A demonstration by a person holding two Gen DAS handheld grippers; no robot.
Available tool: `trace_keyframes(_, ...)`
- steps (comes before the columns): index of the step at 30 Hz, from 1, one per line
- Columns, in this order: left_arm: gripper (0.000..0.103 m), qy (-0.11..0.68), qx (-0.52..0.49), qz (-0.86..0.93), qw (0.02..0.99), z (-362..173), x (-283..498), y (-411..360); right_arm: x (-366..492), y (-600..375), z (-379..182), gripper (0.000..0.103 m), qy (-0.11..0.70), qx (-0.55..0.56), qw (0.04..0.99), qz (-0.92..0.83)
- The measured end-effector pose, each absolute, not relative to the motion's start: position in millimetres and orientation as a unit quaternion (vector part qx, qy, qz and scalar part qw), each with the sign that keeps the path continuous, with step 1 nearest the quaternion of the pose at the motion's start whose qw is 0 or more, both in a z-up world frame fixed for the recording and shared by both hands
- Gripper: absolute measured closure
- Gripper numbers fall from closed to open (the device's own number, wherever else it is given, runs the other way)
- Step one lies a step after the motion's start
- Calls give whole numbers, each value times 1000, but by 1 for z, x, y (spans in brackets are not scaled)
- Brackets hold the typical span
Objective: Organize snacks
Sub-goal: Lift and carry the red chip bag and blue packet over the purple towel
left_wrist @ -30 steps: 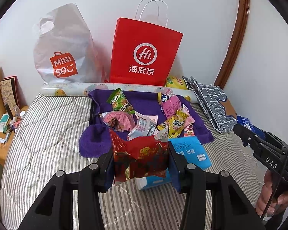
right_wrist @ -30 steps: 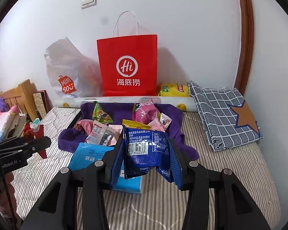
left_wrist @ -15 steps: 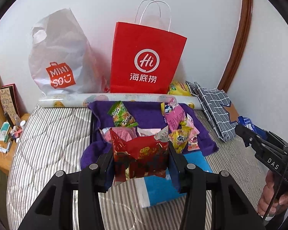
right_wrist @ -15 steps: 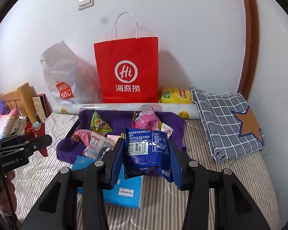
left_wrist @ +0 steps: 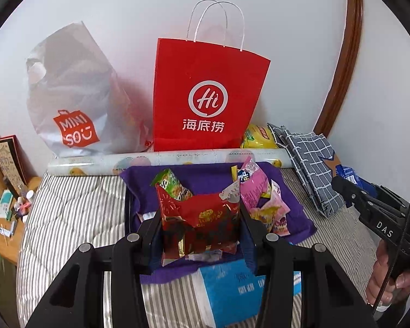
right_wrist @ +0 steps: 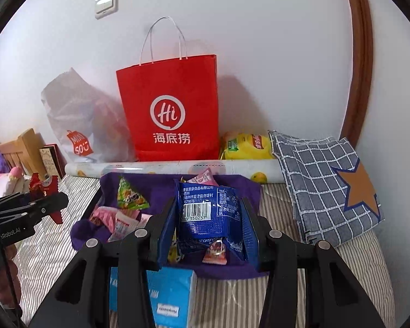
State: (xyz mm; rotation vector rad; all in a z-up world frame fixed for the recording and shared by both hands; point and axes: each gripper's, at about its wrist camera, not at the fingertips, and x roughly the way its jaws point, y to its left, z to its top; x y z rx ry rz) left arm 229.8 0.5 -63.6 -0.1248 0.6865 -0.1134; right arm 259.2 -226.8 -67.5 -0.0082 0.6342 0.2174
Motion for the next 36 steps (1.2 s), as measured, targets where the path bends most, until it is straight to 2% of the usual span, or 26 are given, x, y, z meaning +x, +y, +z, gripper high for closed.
trace_keyframes(36, 58, 338, -71, -41, 937, -58, 311, 31, 346, -205, -62, 58, 304, -26, 943, 129)
